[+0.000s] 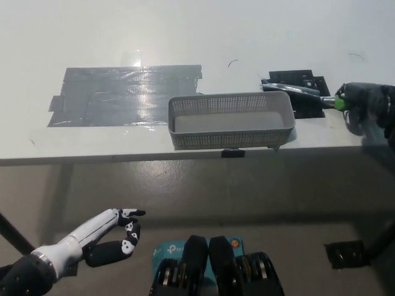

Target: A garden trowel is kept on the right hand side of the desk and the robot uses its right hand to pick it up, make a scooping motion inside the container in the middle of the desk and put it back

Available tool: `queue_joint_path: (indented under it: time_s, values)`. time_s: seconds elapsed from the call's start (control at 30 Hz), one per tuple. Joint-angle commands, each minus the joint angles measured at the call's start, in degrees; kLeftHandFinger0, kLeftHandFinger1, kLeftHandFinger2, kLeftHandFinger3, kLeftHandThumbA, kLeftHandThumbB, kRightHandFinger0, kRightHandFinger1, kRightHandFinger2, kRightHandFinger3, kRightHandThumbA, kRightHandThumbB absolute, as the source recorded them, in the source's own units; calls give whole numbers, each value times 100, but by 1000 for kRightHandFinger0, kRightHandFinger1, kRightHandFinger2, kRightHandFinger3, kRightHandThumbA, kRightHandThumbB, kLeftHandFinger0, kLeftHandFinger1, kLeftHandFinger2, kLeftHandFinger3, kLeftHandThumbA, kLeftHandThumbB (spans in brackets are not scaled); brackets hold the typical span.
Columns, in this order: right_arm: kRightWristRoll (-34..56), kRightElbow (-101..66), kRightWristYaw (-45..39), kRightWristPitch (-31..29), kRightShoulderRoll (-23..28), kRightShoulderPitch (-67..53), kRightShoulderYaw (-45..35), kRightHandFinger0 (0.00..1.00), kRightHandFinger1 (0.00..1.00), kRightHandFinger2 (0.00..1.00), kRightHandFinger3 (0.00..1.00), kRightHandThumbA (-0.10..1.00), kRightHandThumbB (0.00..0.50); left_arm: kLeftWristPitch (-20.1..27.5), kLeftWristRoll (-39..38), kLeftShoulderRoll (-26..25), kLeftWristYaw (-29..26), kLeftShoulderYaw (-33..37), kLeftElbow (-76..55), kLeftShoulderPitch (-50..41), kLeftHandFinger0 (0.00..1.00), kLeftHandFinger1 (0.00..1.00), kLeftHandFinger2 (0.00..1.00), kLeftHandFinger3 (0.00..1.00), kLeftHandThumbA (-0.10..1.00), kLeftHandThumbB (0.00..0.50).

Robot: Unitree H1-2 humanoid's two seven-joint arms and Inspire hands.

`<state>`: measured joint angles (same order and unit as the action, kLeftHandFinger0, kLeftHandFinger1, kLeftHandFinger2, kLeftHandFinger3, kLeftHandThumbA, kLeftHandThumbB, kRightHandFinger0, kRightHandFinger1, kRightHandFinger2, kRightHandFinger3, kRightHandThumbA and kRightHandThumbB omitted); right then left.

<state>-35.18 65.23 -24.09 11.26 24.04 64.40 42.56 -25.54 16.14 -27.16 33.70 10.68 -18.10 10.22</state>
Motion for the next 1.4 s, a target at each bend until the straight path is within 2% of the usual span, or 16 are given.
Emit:
queue_joint_path:
  time_s: [0.0, 0.23, 0.3, 0.33, 0.37, 0.4, 0.47, 0.53, 0.63, 0.83, 0.87, 0.93, 1.03, 1.07, 1.23, 1.37]
  values:
    - [-590, -56, -953, 285, 93, -283, 514, 113, 314, 329, 762, -100, 113, -139, -101, -170, 177, -81, -233, 196, 1000, 951, 955, 1000, 692, 0]
    - [-831, -601, -280, 474, 245, -664, 586, 109, 326, 400, 1000, 9, 37, -139, -53, -198, 295, -59, -191, 289, 1000, 951, 940, 1000, 683, 0]
    - [-933, -592, 651, 588, 190, -895, 426, 149, 383, 442, 1000, 328, 0, -139, 19, -202, 320, -42, -192, 290, 1000, 962, 937, 1000, 729, 0]
    - [-883, -698, 783, 609, 202, -970, 294, 55, 302, 354, 1000, 357, 0, -139, 19, -169, 338, -82, -187, 280, 1000, 961, 932, 1000, 739, 0]
    - [-722, -720, 1295, 477, 173, -1092, 0, 2, 195, 208, 679, 282, 0, -138, -40, -213, 300, -39, -185, 294, 1000, 959, 927, 1000, 735, 0]
    - [-711, -750, 1429, 414, 176, -1138, -99, 0, 224, 284, 503, 174, 0, -138, -28, -229, 298, -19, -193, 299, 1000, 950, 922, 1000, 746, 0]
    - [-665, -772, 1806, 285, 155, -1256, -356, 0, 332, 542, 369, 142, 0, -138, -14, -239, 307, 6, -192, 307, 1000, 947, 919, 1000, 752, 0]
    - [-645, -1036, 2239, 60, 197, -1467, -629, 4, 357, 598, 394, -21, 0, -139, -15, -209, 333, -21, -172, 289, 1000, 957, 927, 1000, 755, 0]
    - [-504, -1188, 2744, -294, 167, -1659, -1056, 24, 341, 568, 779, -100, 0, -139, -51, -198, 349, -48, -192, 281, 1000, 953, 932, 1000, 736, 0]
    - [-381, -1145, 3155, -653, -7, -1865, -1606, 0, 105, 263, 502, -100, 0, -139, -24, -197, 376, -39, -178, 223, 1000, 956, 933, 1000, 745, 0]
    - [-349, -1141, 3170, -715, -21, -1889, -1662, 0, 54, 211, 253, -100, 0, -139, -32, -199, 380, -28, -191, 223, 1000, 946, 933, 1000, 742, 0]
    - [-324, -1089, 3231, -868, -25, -1898, -1730, 0, 113, 311, 161, -100, 0, -139, -24, -188, 381, -25, -187, 228, 1000, 945, 929, 1000, 734, 0]
    - [-313, -959, 3290, -941, -44, -1841, -1794, 0, 182, 452, 316, -100, 0, -139, -29, -197, 364, -15, -176, 228, 1000, 936, 915, 1000, 734, 0]
    - [-306, -956, 3346, -1003, -11, -1819, -1828, 0, 180, 476, 178, -100, 0, -138, -47, -154, 370, -63, -162, 218, 1000, 939, 920, 1000, 711, 0]
    - [-321, -1109, 3257, -1072, 129, -1716, -1899, 0, 222, 571, 183, -100, 0, -139, 10, -193, 431, -17, -174, 228, 1000, 938, 934, 1000, 734, 0]
    - [-378, -1206, 3282, -1462, 386, -1384, -1879, 0, 271, 625, 415, -100, 0, -139, 10, -223, 445, -11, -158, 227, 1000, 925, 914, 1000, 732, 0]
